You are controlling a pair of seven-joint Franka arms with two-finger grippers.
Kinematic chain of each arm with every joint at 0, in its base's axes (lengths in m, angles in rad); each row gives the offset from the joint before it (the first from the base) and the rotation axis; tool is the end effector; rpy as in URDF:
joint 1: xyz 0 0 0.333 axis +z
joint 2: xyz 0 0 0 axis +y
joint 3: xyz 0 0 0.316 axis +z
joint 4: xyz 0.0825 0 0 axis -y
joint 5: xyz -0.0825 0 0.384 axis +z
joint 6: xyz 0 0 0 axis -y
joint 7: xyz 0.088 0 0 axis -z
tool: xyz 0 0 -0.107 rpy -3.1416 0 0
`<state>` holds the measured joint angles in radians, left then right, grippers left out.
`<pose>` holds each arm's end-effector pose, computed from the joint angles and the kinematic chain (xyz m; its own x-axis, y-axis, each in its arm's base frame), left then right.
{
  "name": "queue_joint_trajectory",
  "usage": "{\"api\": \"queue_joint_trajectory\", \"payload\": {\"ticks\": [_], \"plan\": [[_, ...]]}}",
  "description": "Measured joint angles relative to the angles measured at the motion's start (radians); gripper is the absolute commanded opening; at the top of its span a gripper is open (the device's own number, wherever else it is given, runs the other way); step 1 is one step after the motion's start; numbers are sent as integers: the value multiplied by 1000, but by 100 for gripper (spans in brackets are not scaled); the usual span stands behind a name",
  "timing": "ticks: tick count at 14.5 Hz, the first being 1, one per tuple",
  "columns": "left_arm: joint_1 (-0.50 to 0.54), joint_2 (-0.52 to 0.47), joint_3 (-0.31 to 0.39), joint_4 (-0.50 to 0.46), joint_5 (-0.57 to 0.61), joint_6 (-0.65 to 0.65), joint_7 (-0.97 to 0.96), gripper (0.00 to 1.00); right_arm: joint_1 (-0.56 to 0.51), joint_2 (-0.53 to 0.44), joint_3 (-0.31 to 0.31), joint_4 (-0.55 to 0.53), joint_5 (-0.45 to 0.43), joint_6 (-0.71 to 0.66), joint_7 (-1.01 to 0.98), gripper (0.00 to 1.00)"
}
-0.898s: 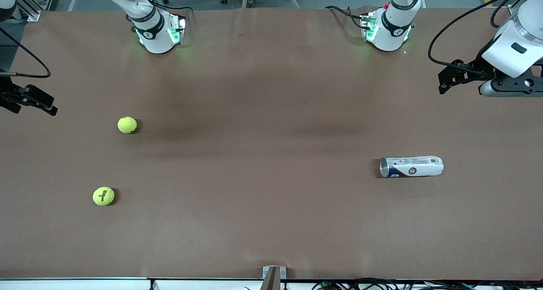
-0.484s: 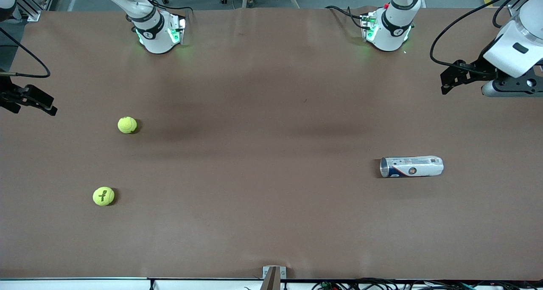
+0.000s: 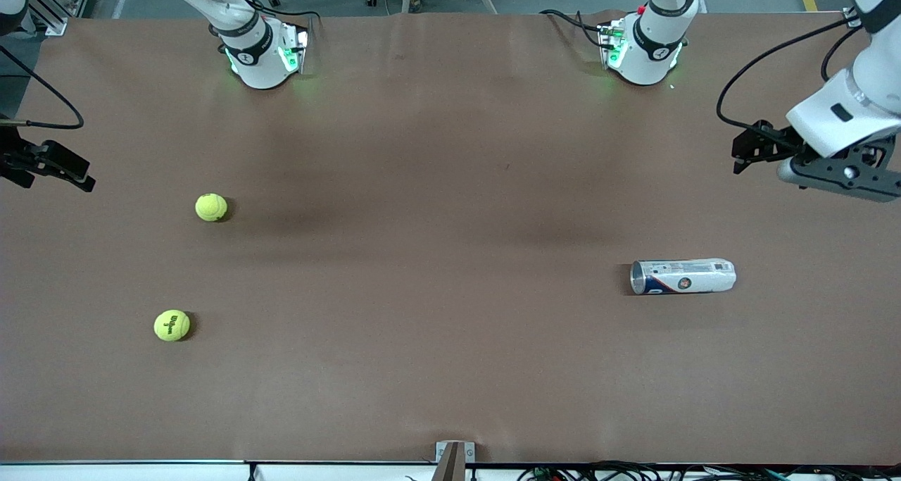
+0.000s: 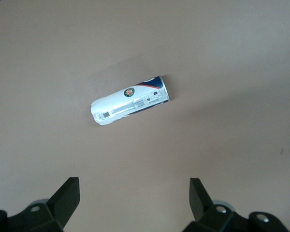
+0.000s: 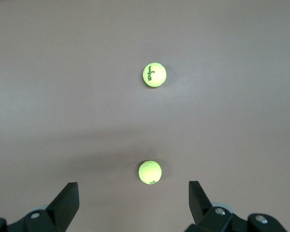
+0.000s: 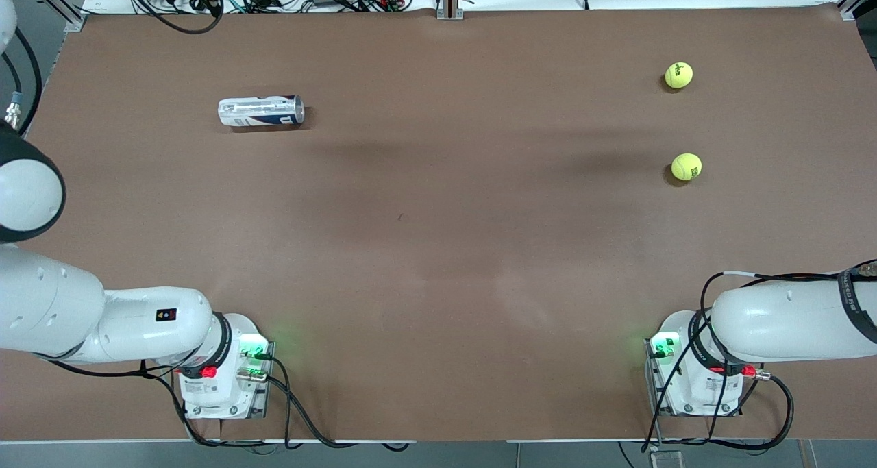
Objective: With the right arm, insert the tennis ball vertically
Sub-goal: 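Reach the right gripper to a tennis ball while the left gripper reaches the tube, then grasp the ball with the right gripper while the left gripper grasps the tube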
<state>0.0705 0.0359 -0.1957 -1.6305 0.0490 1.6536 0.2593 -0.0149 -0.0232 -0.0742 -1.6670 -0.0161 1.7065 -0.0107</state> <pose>0.5667 -0.0646 0.5837 0.9253 -0.3786 -0.0225 -0.3792 -0.9246 -0.0373 0.5563 -0.0517 0.6038 0.9951 -0.0761 0.0624 -0.0771 -0.9969 0.0150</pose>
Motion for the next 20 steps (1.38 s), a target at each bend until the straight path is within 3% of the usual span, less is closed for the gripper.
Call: {"api": "queue_joint_trajectory", "payload": {"ticks": [3,8,13,20], "plan": [[23,47,1,-21,0,65,174,100,0,3,-1,-27,0,-4,0,100],[57,64,2,-131,0,210,403,100,-1,28,-2,-126,0,10,0,100],[57,111,-1,-166,8,223,631,100,-23,90,-5,-279,0,86,0,100],[30,264,-13,-173,246,227,704,100,-34,266,-5,-405,0,269,0,100]]}}
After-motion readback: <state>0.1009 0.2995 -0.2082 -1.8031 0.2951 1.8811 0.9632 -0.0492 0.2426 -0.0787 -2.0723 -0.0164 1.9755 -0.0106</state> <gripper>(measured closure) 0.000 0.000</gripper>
